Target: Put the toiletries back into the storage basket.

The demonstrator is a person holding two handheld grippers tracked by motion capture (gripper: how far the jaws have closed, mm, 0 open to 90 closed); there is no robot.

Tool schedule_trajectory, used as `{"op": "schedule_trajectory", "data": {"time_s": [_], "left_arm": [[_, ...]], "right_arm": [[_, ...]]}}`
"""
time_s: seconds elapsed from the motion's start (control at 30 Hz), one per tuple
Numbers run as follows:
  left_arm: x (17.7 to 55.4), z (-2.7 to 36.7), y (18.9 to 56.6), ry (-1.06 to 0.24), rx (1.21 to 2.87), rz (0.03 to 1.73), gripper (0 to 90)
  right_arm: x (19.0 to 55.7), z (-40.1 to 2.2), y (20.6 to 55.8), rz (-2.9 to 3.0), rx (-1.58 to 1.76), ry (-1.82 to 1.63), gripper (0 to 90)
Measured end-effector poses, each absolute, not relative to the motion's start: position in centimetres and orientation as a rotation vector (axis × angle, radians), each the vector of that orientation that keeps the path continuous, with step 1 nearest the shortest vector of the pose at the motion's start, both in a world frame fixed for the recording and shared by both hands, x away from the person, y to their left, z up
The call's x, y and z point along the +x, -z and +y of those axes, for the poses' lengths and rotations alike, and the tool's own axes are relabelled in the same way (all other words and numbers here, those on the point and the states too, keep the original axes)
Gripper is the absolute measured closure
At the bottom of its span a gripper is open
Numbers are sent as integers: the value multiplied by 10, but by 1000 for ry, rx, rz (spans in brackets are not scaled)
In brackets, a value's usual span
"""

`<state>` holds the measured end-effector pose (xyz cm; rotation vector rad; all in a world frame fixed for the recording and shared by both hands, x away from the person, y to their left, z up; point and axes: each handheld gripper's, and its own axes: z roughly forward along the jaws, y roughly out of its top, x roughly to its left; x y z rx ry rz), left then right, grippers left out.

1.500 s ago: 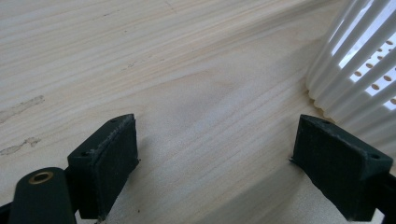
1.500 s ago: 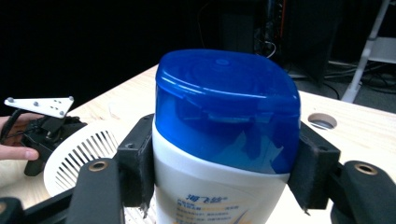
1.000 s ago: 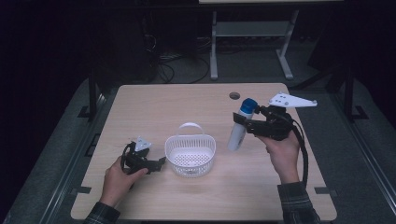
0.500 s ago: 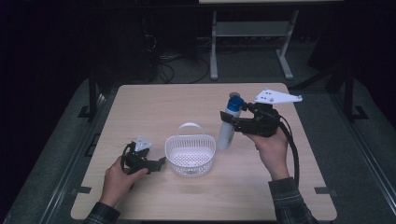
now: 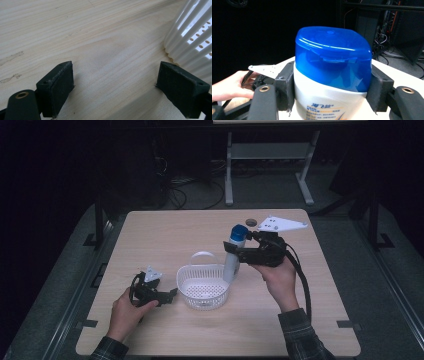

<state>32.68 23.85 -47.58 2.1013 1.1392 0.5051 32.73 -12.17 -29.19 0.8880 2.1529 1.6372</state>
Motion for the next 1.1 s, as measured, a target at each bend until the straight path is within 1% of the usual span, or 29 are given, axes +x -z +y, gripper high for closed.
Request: {"op": "schedule_trajectory", "data": {"time_s": [0.53, 1.1], "left_arm": [[327, 238, 476, -505, 2101, 1139, 131], [327, 238, 476, -505, 2101, 1140, 131]], "right_arm": [[328, -100, 303, 2204, 850, -1624, 352], [331, -84, 329, 2276, 854, -1564, 351]]}}
